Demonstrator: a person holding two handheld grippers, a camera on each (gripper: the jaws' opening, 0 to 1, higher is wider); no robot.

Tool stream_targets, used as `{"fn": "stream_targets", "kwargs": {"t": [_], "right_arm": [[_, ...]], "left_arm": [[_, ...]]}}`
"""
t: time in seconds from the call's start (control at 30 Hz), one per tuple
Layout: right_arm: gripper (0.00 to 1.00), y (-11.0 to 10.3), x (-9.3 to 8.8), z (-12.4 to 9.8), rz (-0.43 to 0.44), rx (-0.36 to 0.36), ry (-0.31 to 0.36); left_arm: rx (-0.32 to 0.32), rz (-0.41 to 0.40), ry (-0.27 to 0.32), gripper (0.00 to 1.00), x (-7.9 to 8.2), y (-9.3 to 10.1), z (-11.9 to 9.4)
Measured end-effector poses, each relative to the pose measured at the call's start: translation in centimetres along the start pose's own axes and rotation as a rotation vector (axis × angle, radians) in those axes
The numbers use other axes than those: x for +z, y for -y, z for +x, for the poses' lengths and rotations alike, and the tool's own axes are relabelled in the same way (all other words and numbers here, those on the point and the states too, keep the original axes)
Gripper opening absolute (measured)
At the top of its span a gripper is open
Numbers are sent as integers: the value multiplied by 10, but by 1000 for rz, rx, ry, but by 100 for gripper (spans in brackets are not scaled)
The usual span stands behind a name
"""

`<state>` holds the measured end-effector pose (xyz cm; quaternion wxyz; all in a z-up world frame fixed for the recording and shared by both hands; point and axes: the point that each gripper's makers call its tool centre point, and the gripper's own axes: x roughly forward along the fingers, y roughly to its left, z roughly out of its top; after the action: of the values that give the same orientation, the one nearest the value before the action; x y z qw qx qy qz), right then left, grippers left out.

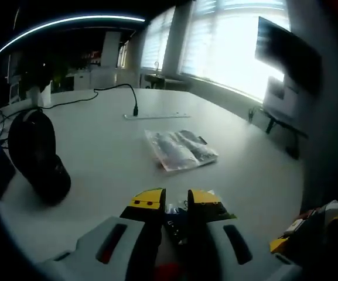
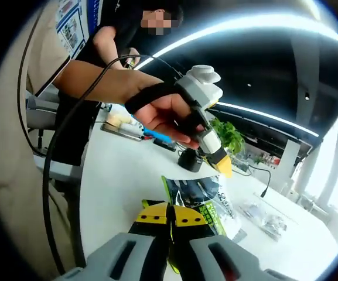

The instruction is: Clip sheet goods on table flip sheet goods clip sheet goods scan sheet goods put sheet goods back to table

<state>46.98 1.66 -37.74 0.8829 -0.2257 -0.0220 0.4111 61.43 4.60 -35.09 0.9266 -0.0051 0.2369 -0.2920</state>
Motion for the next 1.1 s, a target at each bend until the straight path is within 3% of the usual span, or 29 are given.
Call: {"fn": "stream_targets", "kwargs": {"t": [0.2, 0.57, 1.1], "right_arm": [[0, 1, 2, 0, -4, -13, 4], [0, 5, 5, -3, 16, -37, 22], [0, 6, 7, -8, 66, -45, 39]], "left_arm": [[20, 19, 53, 19, 3, -10, -10], [73, 10, 163, 20, 7, -32, -36], [91, 9, 240, 19, -17, -42, -56]]}}
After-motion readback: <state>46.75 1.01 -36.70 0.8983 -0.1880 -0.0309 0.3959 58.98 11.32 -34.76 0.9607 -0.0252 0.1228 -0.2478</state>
